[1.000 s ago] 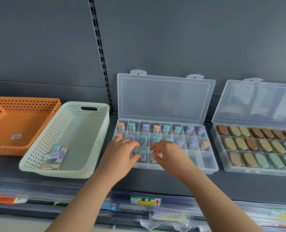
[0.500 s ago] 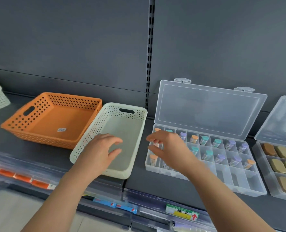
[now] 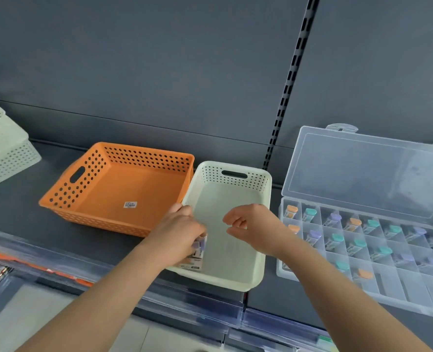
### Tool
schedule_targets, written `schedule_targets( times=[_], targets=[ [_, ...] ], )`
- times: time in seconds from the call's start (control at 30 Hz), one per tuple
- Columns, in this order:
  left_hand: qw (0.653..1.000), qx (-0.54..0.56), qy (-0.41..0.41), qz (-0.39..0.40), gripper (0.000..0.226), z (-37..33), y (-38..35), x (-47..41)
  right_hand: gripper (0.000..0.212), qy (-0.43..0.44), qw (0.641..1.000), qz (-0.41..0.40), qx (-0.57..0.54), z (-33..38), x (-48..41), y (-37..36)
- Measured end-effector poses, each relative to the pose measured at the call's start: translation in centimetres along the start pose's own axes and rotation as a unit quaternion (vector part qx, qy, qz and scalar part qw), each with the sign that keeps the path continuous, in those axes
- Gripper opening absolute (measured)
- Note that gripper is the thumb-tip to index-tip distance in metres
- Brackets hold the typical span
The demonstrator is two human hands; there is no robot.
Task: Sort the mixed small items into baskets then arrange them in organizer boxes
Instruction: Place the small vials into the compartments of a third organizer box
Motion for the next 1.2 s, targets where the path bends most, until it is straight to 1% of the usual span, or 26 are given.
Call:
schedule_targets(
  times=[0.1, 0.17, 0.23, 0.3, 0.4, 0.47, 0.53, 0.6, 0.67, 0.73, 0.8, 0.87, 0.93, 1.03, 1.13, 1.2],
  targets=[
    [0.999, -0.011, -0.036, -0.027, 0.021, 0.4, 0.1, 0.5, 0.023, -0.021, 1.000, 0.014, -0.003, 0.3, -1.0, -0.8],
    [0.997, 0.014, -0.038, -0.062, 0.022, 1.0, 0.6, 1.3, 0.025, -0.039, 0.999, 0.025, 0.000, 0.5, -1.7, -1.5],
    [0.992, 0.079, -0.008, -0.099, 0.022, 1.7, 1.5, 2.5, 0.028, -0.057, 0.997, 0.040, 0.012, 1.0, -2.4, -2.5],
    [0.978, 0.151, 0.024, -0.145, 0.025, 2.5, 2.5, 4.2, 0.037, -0.075, 0.995, 0.056, 0.028, 1.4, -3.0, -3.5],
    [0.938, 0.253, 0.070, -0.225, 0.030, 3.2, 3.6, 6.4, 0.051, -0.096, 0.989, 0.083, 0.079, 2.0, -3.8, -5.2],
    [0.913, 0.307, 0.092, -0.254, 0.029, 3.3, 3.7, 7.3, 0.046, -0.085, 0.986, 0.086, 0.112, 2.4, -4.0, -6.1],
    [0.896, 0.337, 0.102, -0.270, 0.028, 3.2, 3.7, 7.7, 0.038, -0.075, 0.988, 0.077, 0.113, 2.6, -4.0, -6.6],
    [0.886, 0.351, 0.113, -0.282, 0.028, 3.2, 3.5, 7.8, 0.036, -0.083, 0.989, 0.073, 0.093, 2.4, -4.0, -6.8],
    [0.877, 0.365, 0.126, -0.287, 0.028, 3.2, 3.3, 7.8, 0.033, -0.091, 0.992, 0.067, 0.048, 2.3, -4.0, -6.6],
    [0.870, 0.377, 0.139, -0.287, 0.026, 3.0, 3.1, 7.3, 0.026, -0.089, 0.995, 0.042, -0.007, 2.3, -3.7, -5.6],
    [0.865, 0.386, 0.142, -0.287, 0.026, 2.5, 3.1, 6.5, 0.022, -0.082, 0.995, 0.001, -0.048, 2.0, -2.7, -3.8],
    [0.866, 0.390, 0.135, -0.283, 0.028, 1.7, 3.2, 5.3, 0.015, -0.074, 0.993, -0.047, -0.082, 1.4, -1.3, -1.4],
    [0.866, 0.396, 0.120, -0.281, 0.025, 0.3, 3.4, 3.9, 0.011, -0.073, 0.986, -0.083, -0.127, 0.4, 0.7, 0.9],
    [0.862, 0.409, 0.092, -0.284, 0.016, -2.9, 3.8, 1.2, 0.011, -0.071, 0.972, -0.136, -0.179, -1.9, 4.2, 4.0],
    [0.849, 0.433, 0.058, -0.297, 0.014, -7.2, 4.3, -1.8, 0.014, -0.092, 0.956, -0.200, -0.196, -5.5, 8.3, 7.1],
    [0.851, 0.436, 0.031, -0.291, 0.013, -10.6, 4.3, -3.9, 0.015, -0.109, 0.943, -0.234, -0.210, -8.2, 11.1, 9.2]
  ],
)
Point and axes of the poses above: each hand's wrist, its own x-axis away from the middle knuckle, its own y-axis out of the back of the hand, z = x × y, the point moved 4 cm from there along -x, towards the middle knuckle, and after that the axes turned 11 degrees about -y, right-handed, at the moved point
